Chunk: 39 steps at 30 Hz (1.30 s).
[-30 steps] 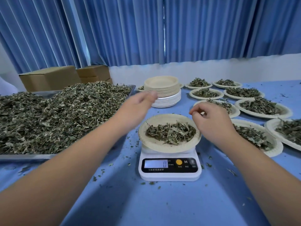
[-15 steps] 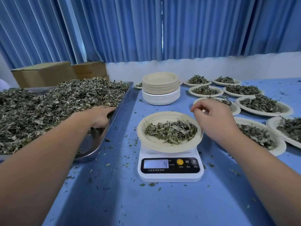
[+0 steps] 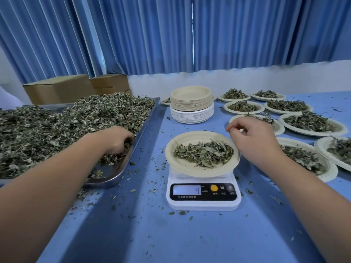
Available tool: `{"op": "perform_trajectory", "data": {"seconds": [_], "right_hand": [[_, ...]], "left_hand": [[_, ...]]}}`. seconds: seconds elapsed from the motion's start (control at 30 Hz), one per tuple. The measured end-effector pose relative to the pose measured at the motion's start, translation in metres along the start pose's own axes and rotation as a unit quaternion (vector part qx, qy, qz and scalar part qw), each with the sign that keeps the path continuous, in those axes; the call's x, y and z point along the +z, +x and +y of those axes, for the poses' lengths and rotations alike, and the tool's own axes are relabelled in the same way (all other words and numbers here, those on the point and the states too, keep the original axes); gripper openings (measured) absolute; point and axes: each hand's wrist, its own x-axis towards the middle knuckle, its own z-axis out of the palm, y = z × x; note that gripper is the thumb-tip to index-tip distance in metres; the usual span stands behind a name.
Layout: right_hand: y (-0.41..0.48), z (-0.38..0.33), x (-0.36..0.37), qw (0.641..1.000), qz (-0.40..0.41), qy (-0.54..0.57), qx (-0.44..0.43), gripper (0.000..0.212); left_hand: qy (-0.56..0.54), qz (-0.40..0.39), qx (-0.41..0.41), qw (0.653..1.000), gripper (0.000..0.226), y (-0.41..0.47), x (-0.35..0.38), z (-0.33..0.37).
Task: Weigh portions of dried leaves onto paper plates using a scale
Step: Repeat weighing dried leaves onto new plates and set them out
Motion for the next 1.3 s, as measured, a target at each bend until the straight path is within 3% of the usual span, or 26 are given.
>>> {"op": "perform_trajectory", "data": {"seconds": [0.13,0.27,0.43,0.63,0.8,1.0,1.13,1.3], "right_hand": [[-0.001,-0.001,0.0,1.0,0.0,0.004,0.004,0.017],[-0.001,-0.001,-0.001,1.0,0.001,0.002,0.004,0.018],[-0.001,0.001,-0.001,1.0,-0.001,-0.002,0.012,0.017],[-0.002,0.001,0.0,1.0,-0.001,0.0,0.011,0.019],[-0.001,0.001,0.0,1.0,-0.005,-0.001,0.011,0.018],[-0.001,0.001,-0.001,1.0,-0.006,0.0,0.019,0.018],[-0.001,0.001,-0.001,1.0,-0.006,0.006,0.021,0.018],[0.0,0.002,0.0,1.0,0.003,0.012,0.028,0.018]], "left_hand": [[-0.049,0.014,0.018,0.999,0.038,-0.017,-0.01,-0.005],[-0.12,0.077,0.026,0.99,0.021,-0.031,-0.021,-0.01],[-0.142,0.129,0.018,0.981,0.015,-0.044,-0.025,-0.015],[-0.041,0.164,-0.025,0.985,0.045,-0.054,-0.019,-0.019],[-0.058,0.187,-0.05,0.979,0.057,-0.057,-0.016,-0.02],[-0.136,0.127,-0.028,0.982,0.017,-0.059,-0.016,-0.016],[-0.166,0.144,-0.03,0.975,0.038,-0.059,-0.018,-0.015],[-0.173,0.208,-0.018,0.962,0.007,-0.061,-0.025,-0.012]]}}
